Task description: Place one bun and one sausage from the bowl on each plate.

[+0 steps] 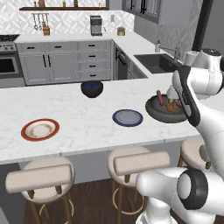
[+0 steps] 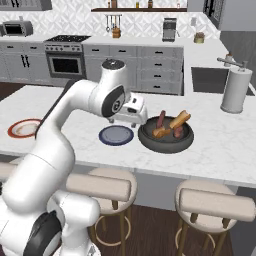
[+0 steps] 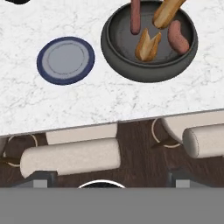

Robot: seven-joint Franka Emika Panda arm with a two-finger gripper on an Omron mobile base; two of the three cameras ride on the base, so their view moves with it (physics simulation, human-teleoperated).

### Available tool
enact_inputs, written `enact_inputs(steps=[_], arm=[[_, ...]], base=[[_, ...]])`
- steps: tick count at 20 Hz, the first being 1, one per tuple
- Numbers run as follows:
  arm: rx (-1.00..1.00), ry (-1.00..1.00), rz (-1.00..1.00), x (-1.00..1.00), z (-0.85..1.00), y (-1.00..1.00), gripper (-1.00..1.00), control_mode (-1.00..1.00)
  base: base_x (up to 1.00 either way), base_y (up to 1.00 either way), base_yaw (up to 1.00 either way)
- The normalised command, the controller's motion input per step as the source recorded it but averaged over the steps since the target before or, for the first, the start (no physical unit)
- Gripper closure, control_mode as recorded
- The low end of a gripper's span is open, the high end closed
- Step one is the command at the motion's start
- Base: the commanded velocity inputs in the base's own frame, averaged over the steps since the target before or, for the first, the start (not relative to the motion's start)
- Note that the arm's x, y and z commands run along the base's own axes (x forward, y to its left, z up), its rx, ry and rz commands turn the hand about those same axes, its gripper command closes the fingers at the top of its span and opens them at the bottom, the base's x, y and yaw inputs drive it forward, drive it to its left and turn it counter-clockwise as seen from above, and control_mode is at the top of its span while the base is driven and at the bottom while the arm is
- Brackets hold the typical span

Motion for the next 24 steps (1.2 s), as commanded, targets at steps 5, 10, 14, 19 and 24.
enact_inputs(steps=[5, 10, 14, 19, 24], arm=[[0.23, 0.0, -0.1, 0.24, -0.49, -1.0, -1.0, -1.0], [0.04, 0.0, 0.0, 0.49, -0.32, -0.66, -1.0, -1.0], [0.04, 0.04, 0.0, 0.68, -0.15, -0.58, -1.0, -1.0], [0.01, 0.13, -0.01, 0.88, -0.06, -0.26, -1.0, -1.0], [0.03, 0.18, -0.03, 0.62, -0.15, -0.11, -1.0, -1.0]], base=[[0.0, 0.0, 0.0], [0.0, 0.0, 0.0], [0.0, 0.0, 0.0], [0.0, 0.0, 0.0], [0.0, 0.0, 0.0]])
